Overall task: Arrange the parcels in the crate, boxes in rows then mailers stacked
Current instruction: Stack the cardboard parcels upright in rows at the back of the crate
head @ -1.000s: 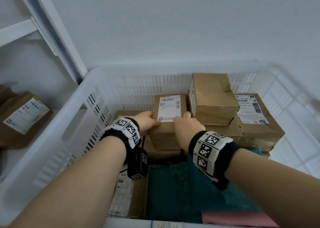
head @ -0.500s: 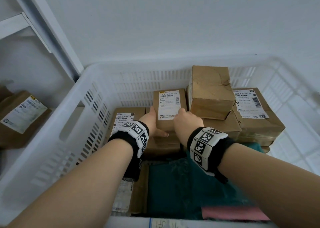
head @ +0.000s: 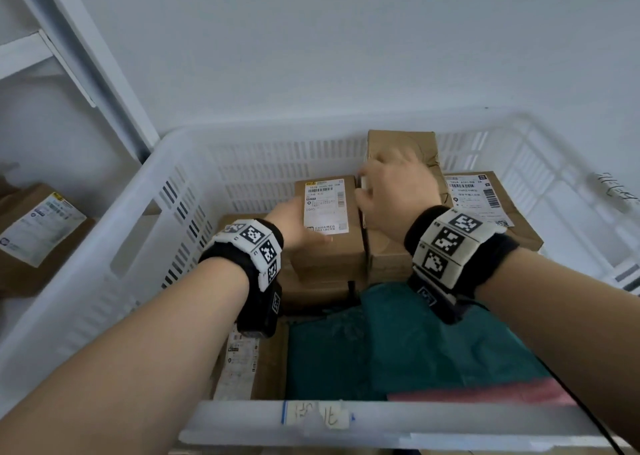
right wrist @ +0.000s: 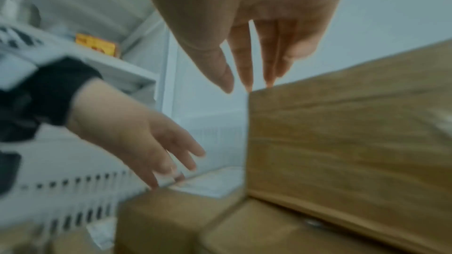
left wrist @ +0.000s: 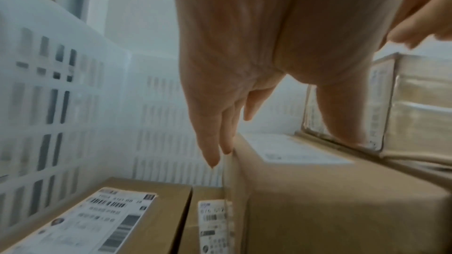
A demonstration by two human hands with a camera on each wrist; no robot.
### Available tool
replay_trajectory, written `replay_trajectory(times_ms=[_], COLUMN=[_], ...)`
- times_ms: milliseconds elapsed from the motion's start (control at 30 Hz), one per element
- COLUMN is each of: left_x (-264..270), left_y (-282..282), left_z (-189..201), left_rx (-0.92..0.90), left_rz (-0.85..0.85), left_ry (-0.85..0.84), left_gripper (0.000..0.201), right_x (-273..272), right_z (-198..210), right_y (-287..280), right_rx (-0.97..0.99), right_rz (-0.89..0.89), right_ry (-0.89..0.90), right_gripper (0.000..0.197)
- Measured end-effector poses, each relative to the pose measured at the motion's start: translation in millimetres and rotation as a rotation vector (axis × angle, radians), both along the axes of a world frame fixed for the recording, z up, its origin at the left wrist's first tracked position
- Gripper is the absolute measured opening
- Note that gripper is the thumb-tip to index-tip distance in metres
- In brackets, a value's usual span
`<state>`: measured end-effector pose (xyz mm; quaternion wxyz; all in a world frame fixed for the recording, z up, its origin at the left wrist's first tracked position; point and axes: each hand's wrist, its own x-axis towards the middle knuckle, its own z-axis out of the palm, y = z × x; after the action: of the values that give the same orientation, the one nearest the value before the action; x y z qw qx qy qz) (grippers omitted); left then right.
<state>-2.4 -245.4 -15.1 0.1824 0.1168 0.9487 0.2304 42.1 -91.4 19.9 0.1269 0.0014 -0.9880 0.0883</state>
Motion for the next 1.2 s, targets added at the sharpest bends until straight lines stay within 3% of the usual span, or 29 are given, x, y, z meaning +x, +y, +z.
replay_trajectory(times_ms=[67, 133, 233, 433, 633, 700, 833, 967, 1100, 1200], left_x=[1.7, 2.8, 4.3, 7.5, 8.7, 10.4, 12.6, 8.7, 2.0, -0.4], left_y=[6.4, 8.8, 4.0, -29.0, -62.0, -67.6, -81.6, -106.2, -136.9, -148.4], left_z=[11.3, 20.0, 28.7, 39.4, 48.0, 49.3, 48.4, 46.1, 37.8, 33.2], left_rx=[0.005, 0.022, 0.025, 0.067, 0.273, 0.416, 0.813, 1.044, 1.147, 1.102], left_rz=[-0.005, 0.012, 0.046, 0.165, 0.305, 0.394, 0.601, 0.682, 0.684, 0.715], left_ry=[0.044, 0.069, 0.07, 0.066, 0.018, -0.046, -0.263, -0.296, -0.305, -0.218], left_gripper=[0.047, 0.042, 0.046, 0.056, 0.067, 0.07, 0.055, 0.046, 0.053, 0.058], right_x=[0.2, -0.9, -5.0, -10.3, -9.0, -8.0, -6.6, -8.0, -15.7, -26.9], right_z=[-6.6, -13.4, -19.3, -7.7, 12.9, 13.6, 12.7, 15.9, 18.0, 14.1], right_y=[12.4, 18.5, 19.2, 14.7, -17.1, -36.4, -72.0, -96.0, -114.6, -127.6], right_rx=[0.135, 0.108, 0.021, -0.089, -0.472, -0.678, -0.97, -1.16, -1.168, -0.984], right_rz=[-0.128, -0.247, -0.318, -0.322, -0.093, 0.006, 0.102, 0.113, 0.079, 0.09], right_ry=[-0.03, -0.179, -0.268, -0.142, -0.036, -0.082, -0.234, -0.351, -0.393, -0.364], right_gripper=[0.053, 0.075, 0.084, 0.076, 0.063, 0.05, 0.024, 0.014, 0.019, 0.021])
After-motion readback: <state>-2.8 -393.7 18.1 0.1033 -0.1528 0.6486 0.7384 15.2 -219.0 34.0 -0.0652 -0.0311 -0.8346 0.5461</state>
